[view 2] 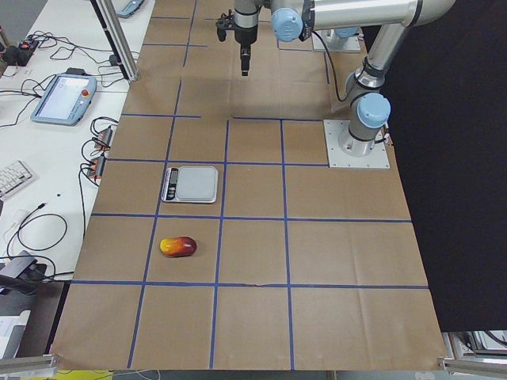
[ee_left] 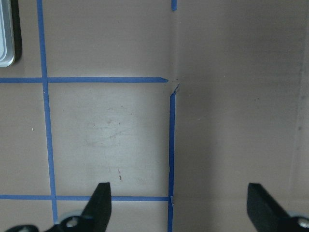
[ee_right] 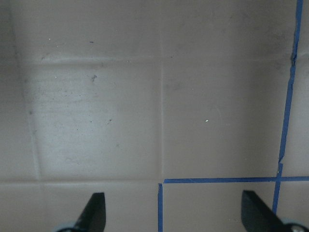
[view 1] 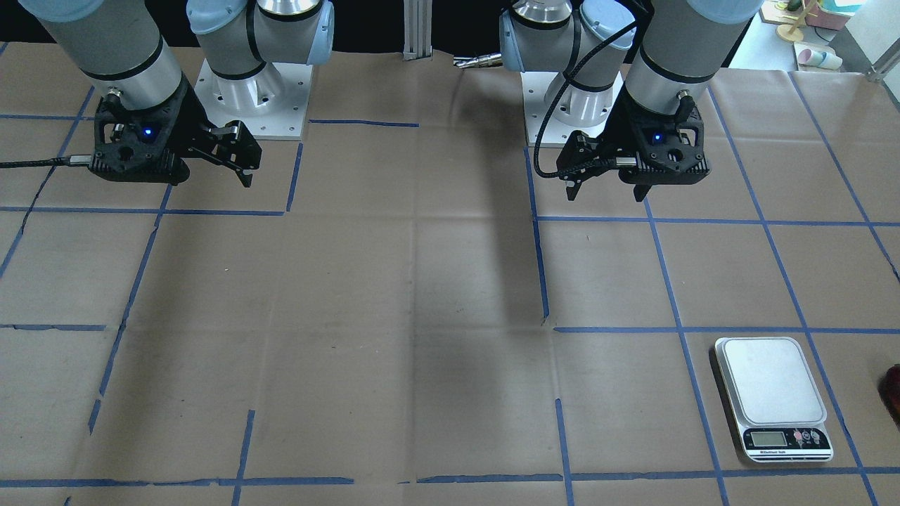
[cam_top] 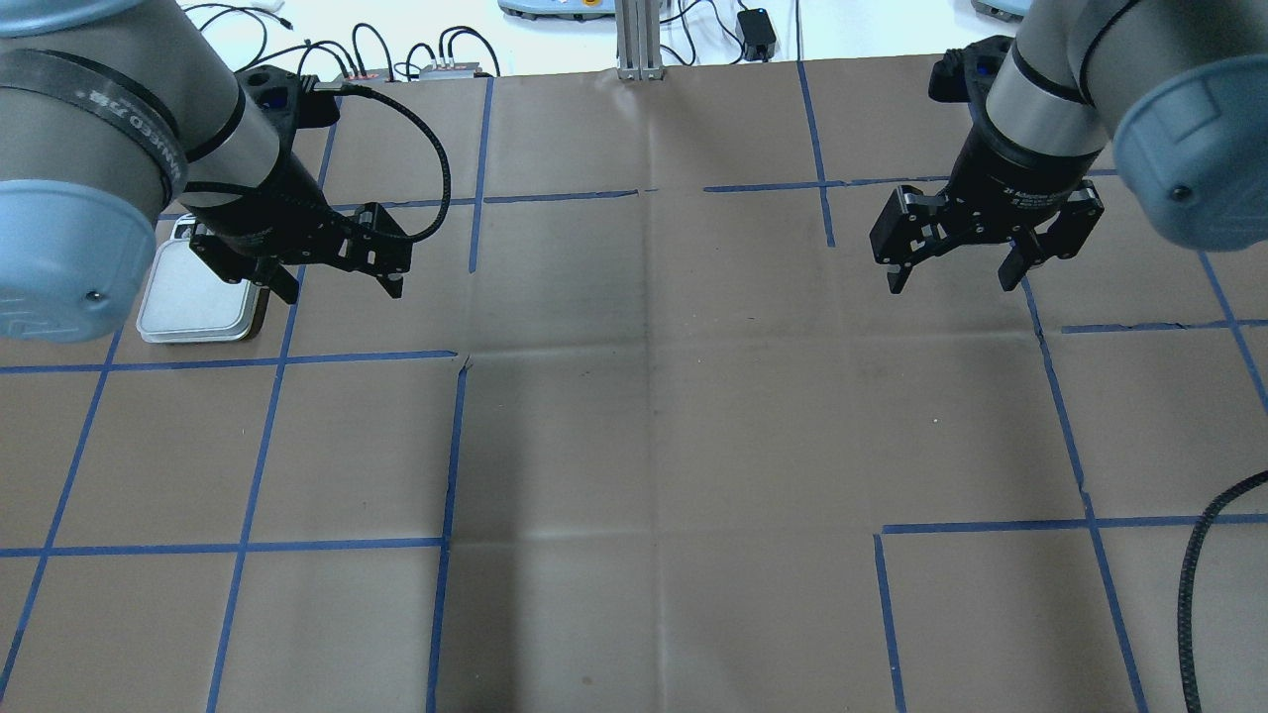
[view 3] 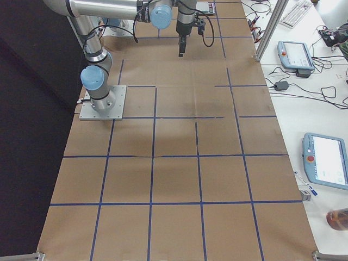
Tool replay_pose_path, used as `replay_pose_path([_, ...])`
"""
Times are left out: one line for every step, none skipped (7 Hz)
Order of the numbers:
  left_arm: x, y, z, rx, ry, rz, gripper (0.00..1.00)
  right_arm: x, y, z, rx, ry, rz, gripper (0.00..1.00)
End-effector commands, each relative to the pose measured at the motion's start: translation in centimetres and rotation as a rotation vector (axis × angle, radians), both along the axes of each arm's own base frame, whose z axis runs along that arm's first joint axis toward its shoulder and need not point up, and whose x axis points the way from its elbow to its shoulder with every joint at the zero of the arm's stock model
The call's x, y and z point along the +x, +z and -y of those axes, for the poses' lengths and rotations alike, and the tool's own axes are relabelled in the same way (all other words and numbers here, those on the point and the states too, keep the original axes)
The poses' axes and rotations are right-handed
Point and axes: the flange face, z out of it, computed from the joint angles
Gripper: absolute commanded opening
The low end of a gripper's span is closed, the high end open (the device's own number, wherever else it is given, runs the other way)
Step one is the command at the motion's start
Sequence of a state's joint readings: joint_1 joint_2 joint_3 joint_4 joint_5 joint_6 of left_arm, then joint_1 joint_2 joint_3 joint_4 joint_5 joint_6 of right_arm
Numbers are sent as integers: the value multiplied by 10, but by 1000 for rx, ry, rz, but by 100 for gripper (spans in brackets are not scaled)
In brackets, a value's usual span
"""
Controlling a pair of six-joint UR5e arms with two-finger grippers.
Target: Weigh mango
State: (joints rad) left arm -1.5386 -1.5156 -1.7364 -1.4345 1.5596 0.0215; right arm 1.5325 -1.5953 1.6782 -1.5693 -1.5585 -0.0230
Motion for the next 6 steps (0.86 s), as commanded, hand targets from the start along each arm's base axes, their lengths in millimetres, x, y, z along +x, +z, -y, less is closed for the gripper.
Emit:
replay_pose_path([0, 1, 0, -2, 0, 1, 100, 0, 0, 0, 0, 0, 0, 100])
replay_pose_path([0, 2, 0, -5, 0, 1, 100, 0, 0, 0, 0, 0, 0, 100])
replay_pose_path([0, 1, 1, -8, 0, -1, 100, 0, 0, 0, 0, 0, 0, 100])
replay_pose_path([0, 1, 1, -8, 0, -1, 100, 0, 0, 0, 0, 0, 0, 100])
replay_pose_path([0, 1, 1, -9, 0, -1, 100, 0, 0, 0, 0, 0, 0, 100])
replay_pose_path([1, 2, 1, -13, 0, -1, 100, 0, 0, 0, 0, 0, 0, 100])
